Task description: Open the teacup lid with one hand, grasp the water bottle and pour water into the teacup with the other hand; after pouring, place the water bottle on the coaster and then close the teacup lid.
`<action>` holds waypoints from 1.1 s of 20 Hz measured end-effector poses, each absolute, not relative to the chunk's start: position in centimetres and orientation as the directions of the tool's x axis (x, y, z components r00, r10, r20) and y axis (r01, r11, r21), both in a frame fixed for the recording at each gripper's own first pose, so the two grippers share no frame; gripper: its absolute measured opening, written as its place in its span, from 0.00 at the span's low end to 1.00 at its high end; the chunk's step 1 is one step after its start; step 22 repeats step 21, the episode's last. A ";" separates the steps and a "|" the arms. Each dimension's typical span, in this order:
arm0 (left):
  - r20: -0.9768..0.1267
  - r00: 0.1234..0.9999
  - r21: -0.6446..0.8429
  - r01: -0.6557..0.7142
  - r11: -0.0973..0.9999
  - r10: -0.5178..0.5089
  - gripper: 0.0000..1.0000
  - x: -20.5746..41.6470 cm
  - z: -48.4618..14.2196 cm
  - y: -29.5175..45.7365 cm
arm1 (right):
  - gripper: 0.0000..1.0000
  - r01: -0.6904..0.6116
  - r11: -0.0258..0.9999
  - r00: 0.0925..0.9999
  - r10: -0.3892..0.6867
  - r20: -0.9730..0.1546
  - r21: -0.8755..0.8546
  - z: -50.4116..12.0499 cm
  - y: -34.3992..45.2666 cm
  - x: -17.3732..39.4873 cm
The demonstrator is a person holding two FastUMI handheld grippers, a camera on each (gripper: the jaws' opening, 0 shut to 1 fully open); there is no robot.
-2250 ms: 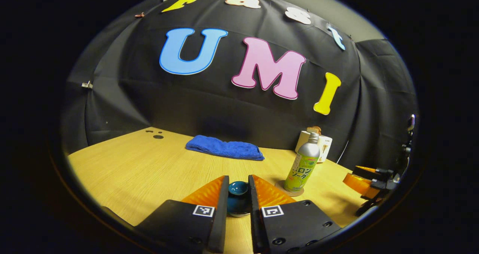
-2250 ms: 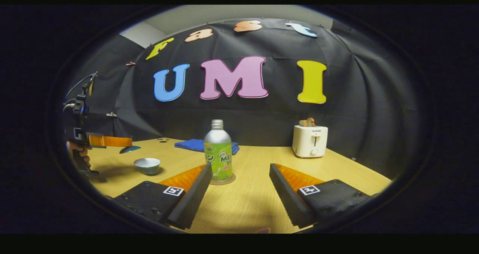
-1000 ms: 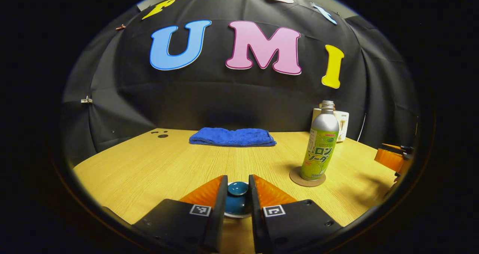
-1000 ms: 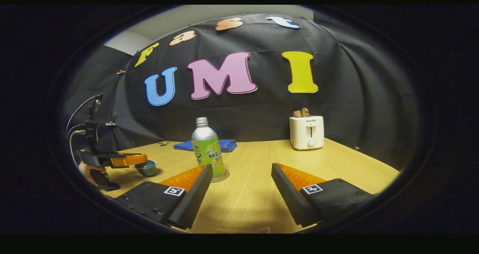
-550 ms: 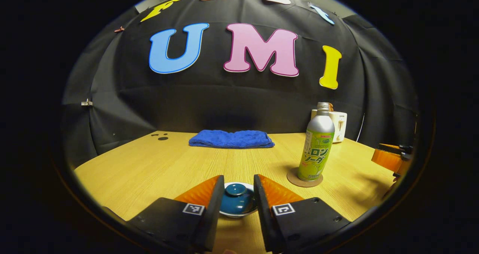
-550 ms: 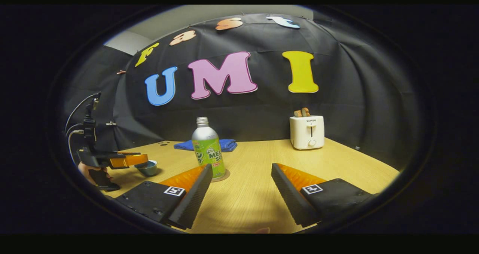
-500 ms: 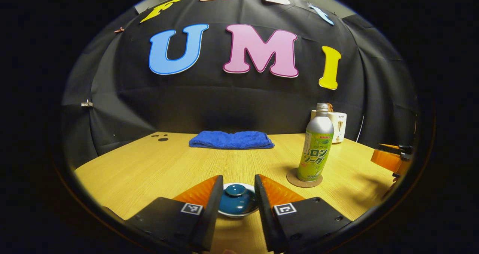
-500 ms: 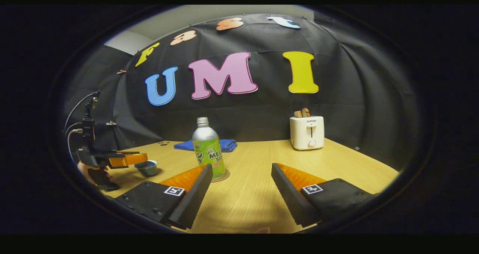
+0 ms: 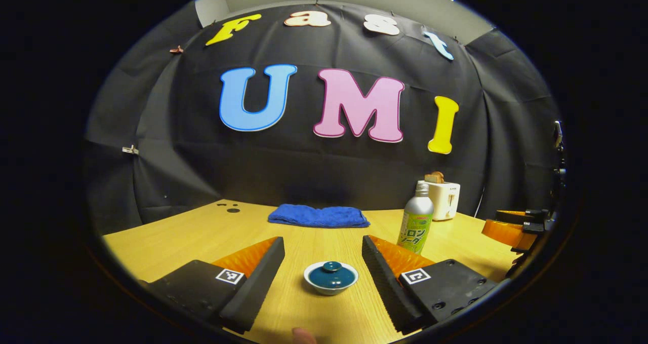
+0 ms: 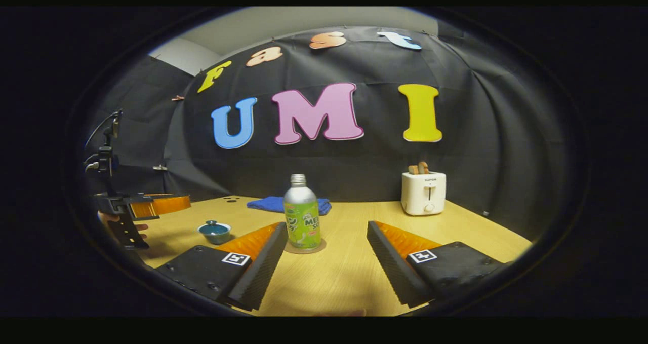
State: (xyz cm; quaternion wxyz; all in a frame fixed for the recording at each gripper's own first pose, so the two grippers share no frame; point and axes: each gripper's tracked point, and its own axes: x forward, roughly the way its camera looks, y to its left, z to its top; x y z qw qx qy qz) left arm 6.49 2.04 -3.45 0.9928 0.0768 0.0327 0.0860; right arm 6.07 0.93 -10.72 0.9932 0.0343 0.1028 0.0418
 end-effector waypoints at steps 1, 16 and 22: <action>-0.045 0.982 0.150 -0.173 0.973 0.181 0.97 5.8 -3.3 2.5 | 0.98 -0.075 0.995 0.977 0.087 -0.195 0.064 -10.3 1.1 5.8; -0.068 0.988 0.045 -0.138 0.989 0.141 0.95 3.3 -4.3 2.1 | 0.98 -0.100 0.995 0.986 0.097 -0.133 -0.020 -7.5 4.1 4.4; -0.083 0.988 0.037 -0.126 0.991 0.128 0.95 3.3 -4.8 1.8 | 0.96 -0.104 0.994 0.984 0.099 -0.149 -0.022 -8.2 4.0 4.5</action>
